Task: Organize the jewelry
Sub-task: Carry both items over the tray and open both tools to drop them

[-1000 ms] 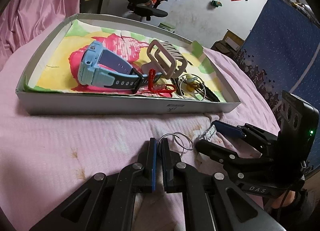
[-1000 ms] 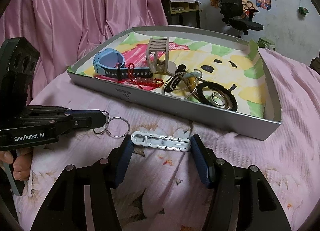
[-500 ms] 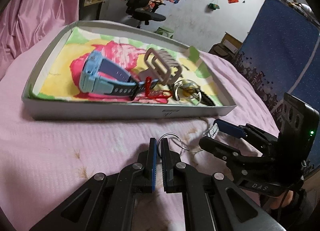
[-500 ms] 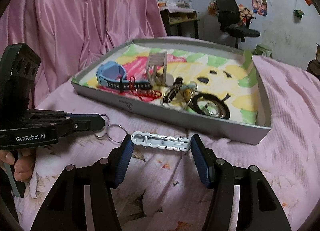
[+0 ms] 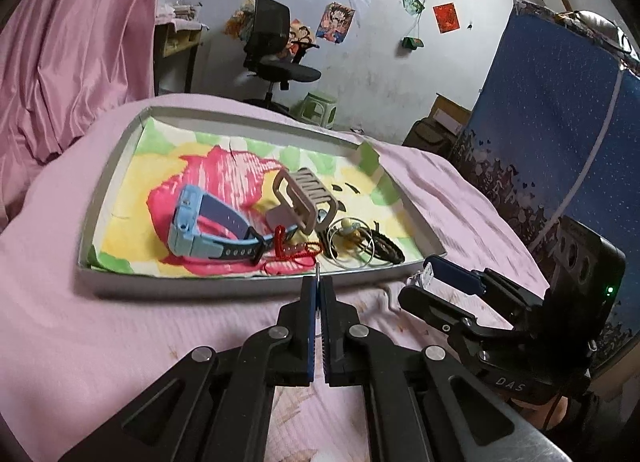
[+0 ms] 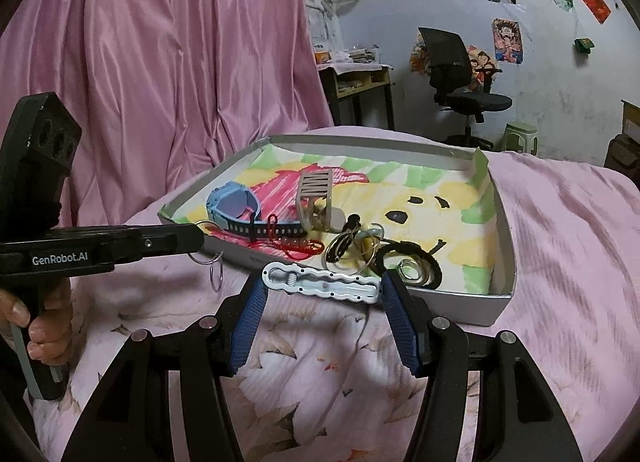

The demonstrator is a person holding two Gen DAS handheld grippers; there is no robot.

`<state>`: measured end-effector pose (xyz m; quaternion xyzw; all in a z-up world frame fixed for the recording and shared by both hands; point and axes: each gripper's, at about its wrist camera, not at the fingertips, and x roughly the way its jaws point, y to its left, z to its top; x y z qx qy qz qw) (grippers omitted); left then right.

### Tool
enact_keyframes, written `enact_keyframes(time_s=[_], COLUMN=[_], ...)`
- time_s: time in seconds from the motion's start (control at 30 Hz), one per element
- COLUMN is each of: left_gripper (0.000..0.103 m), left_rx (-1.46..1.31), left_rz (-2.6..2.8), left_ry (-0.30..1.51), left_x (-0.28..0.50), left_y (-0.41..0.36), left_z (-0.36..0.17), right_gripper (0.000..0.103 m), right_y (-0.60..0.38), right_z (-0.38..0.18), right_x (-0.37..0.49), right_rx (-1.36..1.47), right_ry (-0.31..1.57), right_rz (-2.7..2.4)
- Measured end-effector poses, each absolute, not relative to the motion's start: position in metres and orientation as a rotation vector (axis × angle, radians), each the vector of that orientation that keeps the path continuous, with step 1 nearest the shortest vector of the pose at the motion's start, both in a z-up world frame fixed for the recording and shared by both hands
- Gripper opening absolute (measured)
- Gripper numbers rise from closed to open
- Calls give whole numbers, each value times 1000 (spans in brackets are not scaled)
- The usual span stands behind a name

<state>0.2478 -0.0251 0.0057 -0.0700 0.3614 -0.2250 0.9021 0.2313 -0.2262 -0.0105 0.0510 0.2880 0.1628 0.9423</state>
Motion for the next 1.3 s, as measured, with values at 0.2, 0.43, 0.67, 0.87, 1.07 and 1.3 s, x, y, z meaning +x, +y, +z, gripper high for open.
enact_keyframes(time_s=[0.2, 0.43, 0.67, 0.87, 1.07, 1.3], left_gripper=[3, 3, 3, 3, 3, 3], left_rx=[-97, -98, -151, -168, -168, -157], left_rz=[-467, -466, -438, -415, -389, -361], left_ry=[706, 639, 665, 726, 794, 849], left_x=[245, 259, 282, 295, 302, 306], left_y=[-32, -43, -36, -34, -34, -33], left_z=[18, 33, 20, 4, -9, -17], right_gripper=[54, 54, 54, 54, 54, 54], right_y=[-230, -238, -237, -228, -225, -224], right_z=[-9, -4, -4, -12, -23, -28], right_x=[238, 256, 279, 292, 297, 298], right_rx=[121, 157, 178, 149, 129, 124], right_ry=[573, 539, 542, 605, 671, 699], right_rz=[308, 236, 186, 172, 164, 166])
